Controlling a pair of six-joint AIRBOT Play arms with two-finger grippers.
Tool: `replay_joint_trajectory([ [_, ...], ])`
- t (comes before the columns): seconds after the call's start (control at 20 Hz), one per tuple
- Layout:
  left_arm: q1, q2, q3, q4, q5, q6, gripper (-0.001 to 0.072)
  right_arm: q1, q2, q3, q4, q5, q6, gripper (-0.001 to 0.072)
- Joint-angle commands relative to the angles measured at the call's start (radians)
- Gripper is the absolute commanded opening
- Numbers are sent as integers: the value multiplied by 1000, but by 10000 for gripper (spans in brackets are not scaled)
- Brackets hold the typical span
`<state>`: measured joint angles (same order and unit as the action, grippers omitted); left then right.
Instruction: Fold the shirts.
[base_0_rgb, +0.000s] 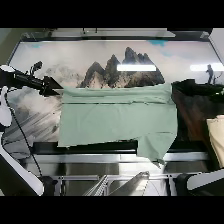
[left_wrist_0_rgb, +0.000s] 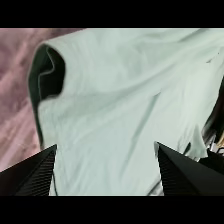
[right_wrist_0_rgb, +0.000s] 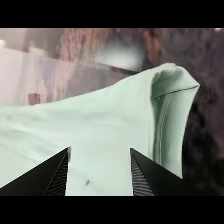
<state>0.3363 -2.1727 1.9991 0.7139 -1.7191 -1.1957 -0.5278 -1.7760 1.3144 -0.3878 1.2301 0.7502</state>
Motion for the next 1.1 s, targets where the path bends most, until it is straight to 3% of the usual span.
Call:
replay_joint_trajectory([
  [0.0,49,59,-46,2,-95,-115,698,-50,150,-1,-162,103,115,408],
  [0.05,62,100,-124,2,-98,-115,696,-60,199,-14,-208,144,131,324],
  [0.3,97,381,-702,48,-60,-2,690,-68,524,-367,-237,132,240,324],
  [0.55,146,583,-1123,301,217,-10,691,1,832,-775,-229,-7,289,325],
  [0.65,170,595,-1185,304,362,-28,691,8,902,-858,-229,-10,291,325],
  [0.75,163,587,-1190,296,416,8,544,8,951,-896,-230,-6,291,325],
  [0.95,68,511,-1121,209,330,67,542,6,984,-901,-245,43,369,326],
  [1.05,-3,469,-1092,190,258,84,533,6,981,-901,-325,38,489,334],
])
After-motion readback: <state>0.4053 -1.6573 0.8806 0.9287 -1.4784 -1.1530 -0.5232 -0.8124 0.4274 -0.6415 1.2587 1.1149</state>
